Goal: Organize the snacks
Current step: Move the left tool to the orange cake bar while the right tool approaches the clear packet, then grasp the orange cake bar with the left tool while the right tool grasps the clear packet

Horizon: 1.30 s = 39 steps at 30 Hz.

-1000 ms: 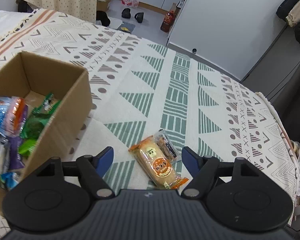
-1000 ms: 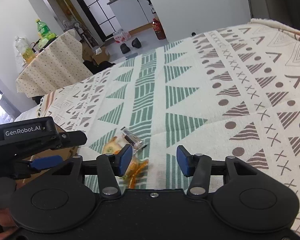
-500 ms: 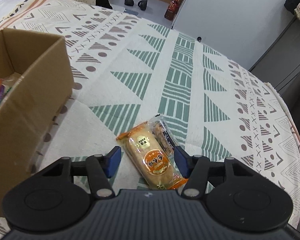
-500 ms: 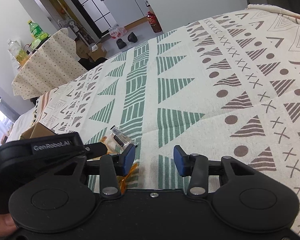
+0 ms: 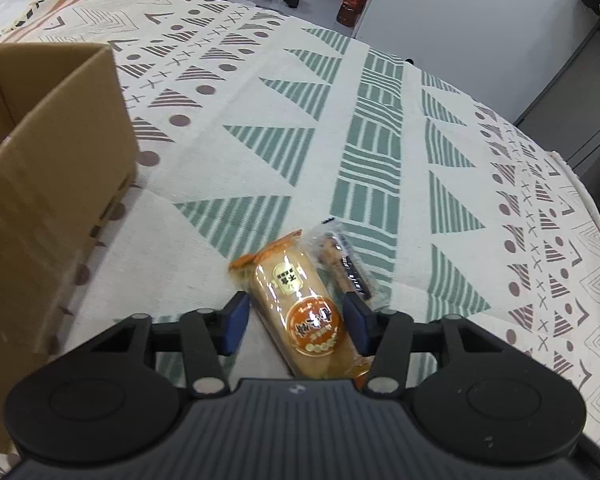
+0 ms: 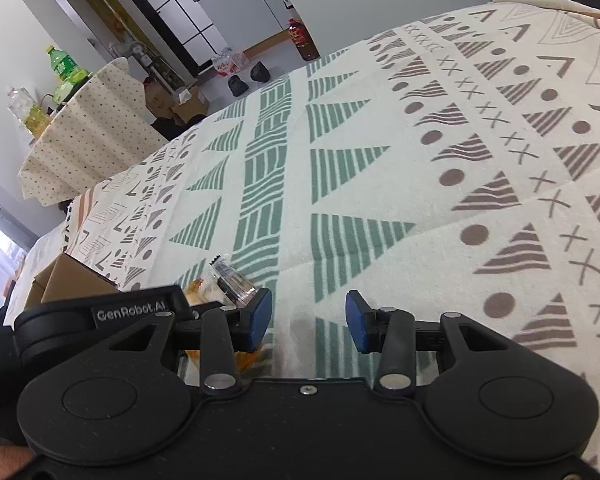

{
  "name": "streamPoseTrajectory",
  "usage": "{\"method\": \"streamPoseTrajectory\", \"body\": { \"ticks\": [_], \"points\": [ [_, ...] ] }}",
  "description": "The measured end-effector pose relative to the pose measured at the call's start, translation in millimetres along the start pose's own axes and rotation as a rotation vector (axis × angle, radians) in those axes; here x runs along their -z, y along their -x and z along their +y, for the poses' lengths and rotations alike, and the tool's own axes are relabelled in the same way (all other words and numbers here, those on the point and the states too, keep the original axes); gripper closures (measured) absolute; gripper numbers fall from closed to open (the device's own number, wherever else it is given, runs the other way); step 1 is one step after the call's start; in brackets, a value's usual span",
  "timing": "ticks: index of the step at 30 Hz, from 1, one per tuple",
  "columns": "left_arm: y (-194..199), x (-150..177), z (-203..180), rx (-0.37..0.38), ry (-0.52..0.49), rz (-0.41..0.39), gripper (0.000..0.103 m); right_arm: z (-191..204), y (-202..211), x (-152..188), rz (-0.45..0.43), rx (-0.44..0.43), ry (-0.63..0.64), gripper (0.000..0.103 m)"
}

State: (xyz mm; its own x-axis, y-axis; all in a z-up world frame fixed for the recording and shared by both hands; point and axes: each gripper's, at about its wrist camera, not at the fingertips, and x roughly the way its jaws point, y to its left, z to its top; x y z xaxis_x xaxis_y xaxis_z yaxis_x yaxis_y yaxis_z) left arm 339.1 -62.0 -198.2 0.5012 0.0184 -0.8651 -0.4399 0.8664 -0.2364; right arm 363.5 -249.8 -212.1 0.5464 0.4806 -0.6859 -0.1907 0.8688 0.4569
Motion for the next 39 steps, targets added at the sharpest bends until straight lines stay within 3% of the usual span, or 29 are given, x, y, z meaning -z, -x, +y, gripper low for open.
{"method": "streamPoseTrajectory", "body": {
  "ticks": [4,23,29,31,33,39],
  "points": [
    [-0.8,-5.2,9.7,-0.009,0.008,0.006,0.07,8.0,-5.4,-0.5,-0.015,-0.015,0.017,0.062],
    [9.9,-19.2,35.3,-0.022,0.005,-0.02,0.071,43.0,-30.0,1.7,-0.079,-0.063,0.145,0.057],
    [11.8,-17.8,39.2,-0.023,0.004,-0.02,0.071,47.6,-38.3,7.0,-0.021,-0.029,0.178,0.056],
    [13.4,-16.7,39.5,-0.025,-0.001,-0.023,0.071,48.8,-37.8,8.7,-0.008,-0.019,0.19,0.059],
    [15.3,-15.8,39.8,-0.026,-0.004,-0.026,0.071,48.8,-37.5,8.9,0.016,-0.016,0.191,0.075],
    [26.9,-14.9,41.3,-0.018,-0.015,-0.036,0.071,50.1,-30.6,10.9,0.042,-0.019,0.198,0.083]
  ]
}}
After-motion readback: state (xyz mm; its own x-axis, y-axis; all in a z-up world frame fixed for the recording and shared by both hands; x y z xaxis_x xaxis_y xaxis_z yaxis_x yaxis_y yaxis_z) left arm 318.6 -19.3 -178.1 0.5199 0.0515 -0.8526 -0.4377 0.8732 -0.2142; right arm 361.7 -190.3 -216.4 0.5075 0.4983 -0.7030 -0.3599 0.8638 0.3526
